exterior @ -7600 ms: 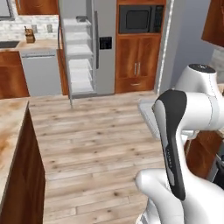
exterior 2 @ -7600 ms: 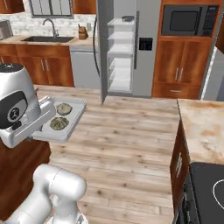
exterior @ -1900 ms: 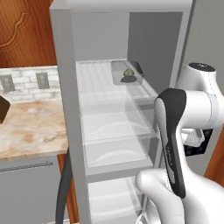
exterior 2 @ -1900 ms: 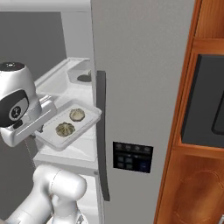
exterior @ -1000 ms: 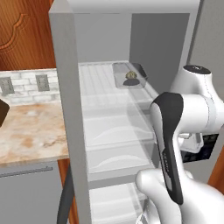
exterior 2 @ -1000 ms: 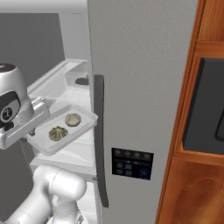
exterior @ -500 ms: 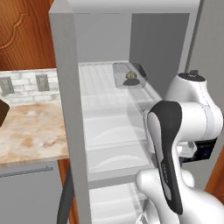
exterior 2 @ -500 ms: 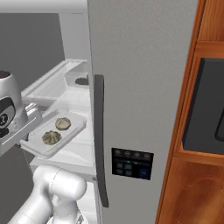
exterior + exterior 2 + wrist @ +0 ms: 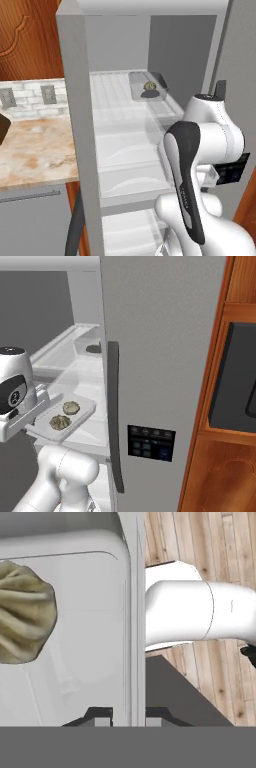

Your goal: Place two dumplings into each of the tupperware containers and then place the containers in the fridge.

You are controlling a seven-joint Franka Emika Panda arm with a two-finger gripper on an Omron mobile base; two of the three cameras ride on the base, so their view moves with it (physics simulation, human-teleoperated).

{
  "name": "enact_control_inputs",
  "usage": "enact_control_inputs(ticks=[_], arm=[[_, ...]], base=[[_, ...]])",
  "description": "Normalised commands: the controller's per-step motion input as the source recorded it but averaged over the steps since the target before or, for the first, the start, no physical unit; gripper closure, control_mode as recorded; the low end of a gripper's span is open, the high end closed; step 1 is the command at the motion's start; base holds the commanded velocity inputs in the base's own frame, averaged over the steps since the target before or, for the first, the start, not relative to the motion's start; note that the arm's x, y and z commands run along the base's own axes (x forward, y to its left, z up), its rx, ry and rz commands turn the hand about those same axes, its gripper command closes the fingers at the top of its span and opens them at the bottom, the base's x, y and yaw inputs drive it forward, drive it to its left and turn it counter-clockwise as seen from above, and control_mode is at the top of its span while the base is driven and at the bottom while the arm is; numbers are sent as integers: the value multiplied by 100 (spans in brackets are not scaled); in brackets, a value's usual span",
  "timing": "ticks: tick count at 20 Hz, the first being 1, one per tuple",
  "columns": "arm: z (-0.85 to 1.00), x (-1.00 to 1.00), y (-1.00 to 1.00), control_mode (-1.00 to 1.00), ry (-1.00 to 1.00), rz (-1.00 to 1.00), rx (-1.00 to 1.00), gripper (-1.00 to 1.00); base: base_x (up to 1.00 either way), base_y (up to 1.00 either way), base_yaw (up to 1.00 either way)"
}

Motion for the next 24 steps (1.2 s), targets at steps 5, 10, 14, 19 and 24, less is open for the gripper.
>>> enact_control_inputs(ticks=[5, 10, 14, 19, 24], arm=[[-34, 22, 0, -100, 3, 10, 0, 100], [-51, 28, 1, -100, -17, 15, 1, 100], [-35, 55, 0, -100, -20, 9, 2, 100], [-42, 50, 0, -100, -19, 4, 2, 100], [-55, 0, 0, -100, -11, 0, 0, 100]], base=[[0, 0, 0], [0, 0, 0], [0, 0, 0], [0, 0, 0], [0, 0, 0]])
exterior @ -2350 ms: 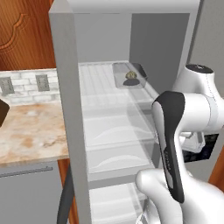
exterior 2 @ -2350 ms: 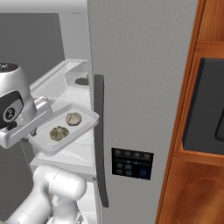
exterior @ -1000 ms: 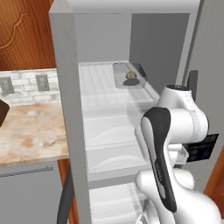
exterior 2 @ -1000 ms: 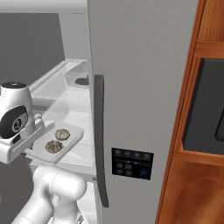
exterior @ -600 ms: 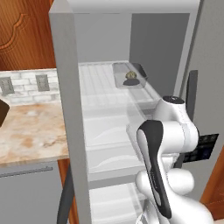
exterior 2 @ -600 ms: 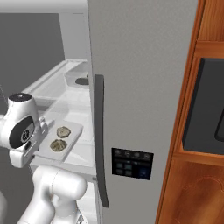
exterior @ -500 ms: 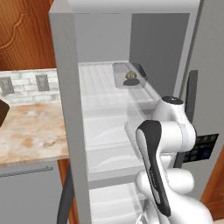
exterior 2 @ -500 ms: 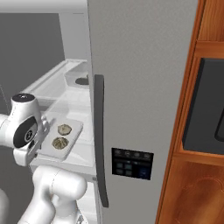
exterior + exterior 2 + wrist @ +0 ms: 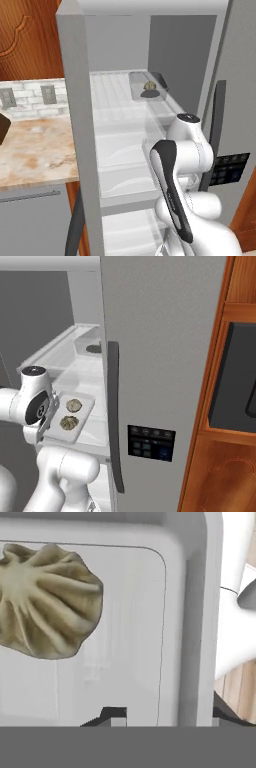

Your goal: Place two dumplings into each of the tupperware containers and then place the containers in the fridge.

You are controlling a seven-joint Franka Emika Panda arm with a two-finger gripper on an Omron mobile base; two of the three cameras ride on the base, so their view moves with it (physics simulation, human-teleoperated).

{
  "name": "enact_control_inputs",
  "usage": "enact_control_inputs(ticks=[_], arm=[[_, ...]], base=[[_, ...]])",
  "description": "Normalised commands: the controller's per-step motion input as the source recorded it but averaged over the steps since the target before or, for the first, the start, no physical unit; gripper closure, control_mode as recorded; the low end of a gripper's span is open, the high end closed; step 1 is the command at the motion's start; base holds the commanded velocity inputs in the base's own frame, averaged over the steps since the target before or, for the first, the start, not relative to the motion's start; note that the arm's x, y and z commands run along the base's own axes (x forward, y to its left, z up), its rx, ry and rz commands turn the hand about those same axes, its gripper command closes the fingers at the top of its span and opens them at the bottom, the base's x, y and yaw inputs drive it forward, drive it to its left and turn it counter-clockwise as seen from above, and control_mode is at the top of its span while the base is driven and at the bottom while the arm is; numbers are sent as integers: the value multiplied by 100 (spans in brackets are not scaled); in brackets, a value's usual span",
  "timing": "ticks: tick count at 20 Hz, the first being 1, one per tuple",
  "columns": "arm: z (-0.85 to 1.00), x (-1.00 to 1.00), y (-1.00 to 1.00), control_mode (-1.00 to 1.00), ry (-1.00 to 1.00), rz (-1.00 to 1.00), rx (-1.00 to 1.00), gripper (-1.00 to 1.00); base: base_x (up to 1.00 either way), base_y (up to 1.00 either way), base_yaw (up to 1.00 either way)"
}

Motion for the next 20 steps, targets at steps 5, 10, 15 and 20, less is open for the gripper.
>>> enact_control_inputs(ticks=[5, 10, 15, 20], arm=[[-8, -44, 0, -100, -30, 0, 0, 100], [-7, -54, 6, -100, -38, 5, 0, 100], [-33, 8, 0, -100, -26, 2, 0, 100], [-89, 14, 0, -100, -4, 1, 0, 100]], base=[[0, 0, 0], [0, 0, 0], [0, 0, 0], [0, 0, 0]])
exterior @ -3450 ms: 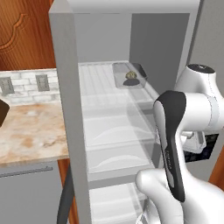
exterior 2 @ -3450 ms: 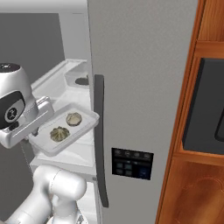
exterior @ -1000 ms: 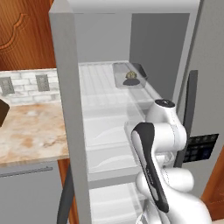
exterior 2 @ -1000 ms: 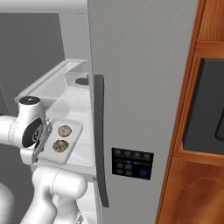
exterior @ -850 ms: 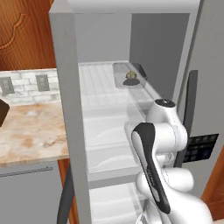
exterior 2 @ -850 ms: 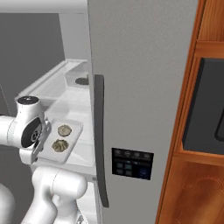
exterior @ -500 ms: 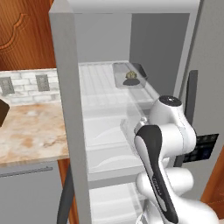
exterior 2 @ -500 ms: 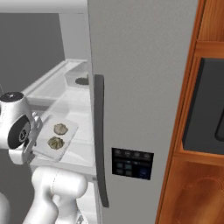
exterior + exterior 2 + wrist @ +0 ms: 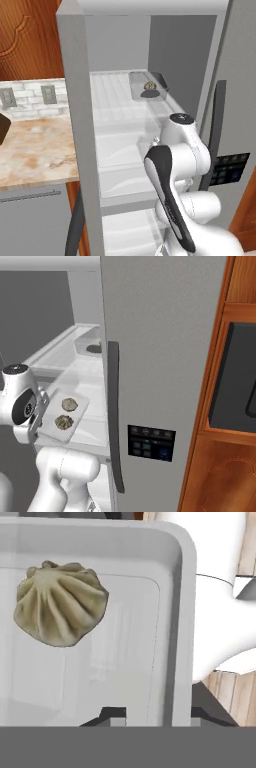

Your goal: Place two dumplings into each of the tupperware containers and then place the containers in the fridge.

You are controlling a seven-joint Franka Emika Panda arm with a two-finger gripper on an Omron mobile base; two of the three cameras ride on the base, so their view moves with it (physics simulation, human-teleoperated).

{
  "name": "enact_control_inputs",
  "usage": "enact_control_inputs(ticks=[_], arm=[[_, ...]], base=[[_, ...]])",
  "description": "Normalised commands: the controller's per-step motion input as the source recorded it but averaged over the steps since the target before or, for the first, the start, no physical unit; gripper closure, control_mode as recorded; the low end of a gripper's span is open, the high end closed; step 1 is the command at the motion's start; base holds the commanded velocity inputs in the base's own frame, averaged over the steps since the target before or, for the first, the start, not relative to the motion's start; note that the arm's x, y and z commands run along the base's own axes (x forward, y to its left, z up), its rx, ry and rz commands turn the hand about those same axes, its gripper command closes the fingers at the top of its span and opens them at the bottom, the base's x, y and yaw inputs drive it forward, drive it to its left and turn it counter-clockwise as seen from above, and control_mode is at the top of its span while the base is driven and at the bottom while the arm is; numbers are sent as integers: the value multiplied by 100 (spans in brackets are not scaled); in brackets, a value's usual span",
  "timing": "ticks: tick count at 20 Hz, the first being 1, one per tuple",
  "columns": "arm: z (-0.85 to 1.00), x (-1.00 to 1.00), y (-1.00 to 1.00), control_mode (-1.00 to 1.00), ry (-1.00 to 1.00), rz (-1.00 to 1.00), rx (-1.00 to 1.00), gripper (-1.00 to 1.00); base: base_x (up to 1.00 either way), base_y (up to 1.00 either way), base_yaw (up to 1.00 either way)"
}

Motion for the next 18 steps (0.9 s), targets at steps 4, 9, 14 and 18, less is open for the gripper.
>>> enact_control_inputs(ticks=[4, 9, 14, 18], arm=[[-82, -52, 0, -100, -20, 1, -2, 100], [-67, -54, 1, -100, -14, 15, 0, 100], [-34, -6, -13, -100, -41, 4, 0, 100], [-11, -42, -23, -100, -61, 2, 0, 100]], base=[[0, 0, 0], [0, 0, 0], [0, 0, 0], [0, 0, 0]])
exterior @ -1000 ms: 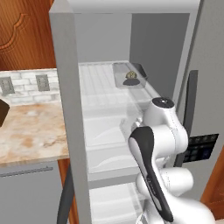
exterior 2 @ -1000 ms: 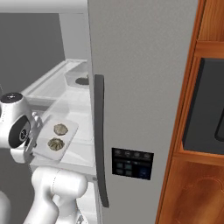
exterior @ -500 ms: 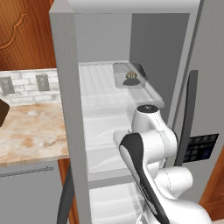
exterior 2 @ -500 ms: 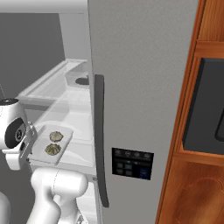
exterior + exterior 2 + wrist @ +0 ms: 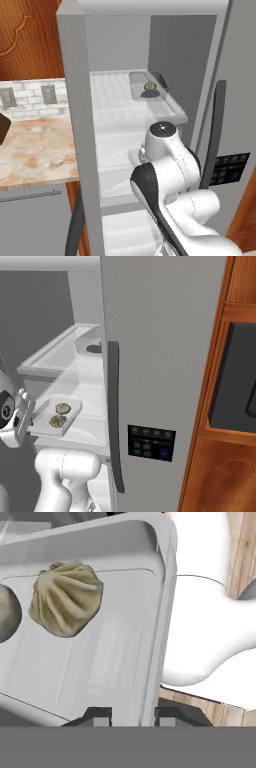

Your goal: Place two dumplings into each of the tupperware containers and then place the containers in the fridge.

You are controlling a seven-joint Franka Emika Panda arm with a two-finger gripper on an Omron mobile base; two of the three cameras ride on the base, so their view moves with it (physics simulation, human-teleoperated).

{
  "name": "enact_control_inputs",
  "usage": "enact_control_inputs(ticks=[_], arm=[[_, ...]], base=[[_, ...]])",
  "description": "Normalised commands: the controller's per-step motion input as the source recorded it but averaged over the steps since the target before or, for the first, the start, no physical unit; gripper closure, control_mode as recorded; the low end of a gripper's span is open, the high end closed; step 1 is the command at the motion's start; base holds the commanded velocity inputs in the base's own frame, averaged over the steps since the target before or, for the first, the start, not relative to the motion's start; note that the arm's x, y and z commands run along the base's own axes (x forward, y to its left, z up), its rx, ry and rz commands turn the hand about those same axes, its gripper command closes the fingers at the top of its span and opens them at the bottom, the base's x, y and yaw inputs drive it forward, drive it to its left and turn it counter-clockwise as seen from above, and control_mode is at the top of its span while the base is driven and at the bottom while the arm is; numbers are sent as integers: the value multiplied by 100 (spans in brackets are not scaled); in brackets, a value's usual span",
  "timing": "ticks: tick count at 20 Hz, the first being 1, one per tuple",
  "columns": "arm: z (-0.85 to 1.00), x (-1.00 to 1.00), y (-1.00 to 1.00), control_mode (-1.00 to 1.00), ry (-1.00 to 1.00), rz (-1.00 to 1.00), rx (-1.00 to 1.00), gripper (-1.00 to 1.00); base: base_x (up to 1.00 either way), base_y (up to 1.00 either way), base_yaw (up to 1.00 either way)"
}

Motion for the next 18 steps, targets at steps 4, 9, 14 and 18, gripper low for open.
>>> enact_control_inputs(ticks=[4, 9, 14, 18], arm=[[-27, -67, -45, -100, -48, 0, 0, 100], [-40, 40, -34, -100, -23, 0, 8, 100], [-46, 34, -2, -100, -19, 1, 6, 100], [-28, -74, -4, -100, 0, 0, 1, 100]], base=[[0, 0, 0], [0, 0, 0], [0, 0, 0], [0, 0, 0]])
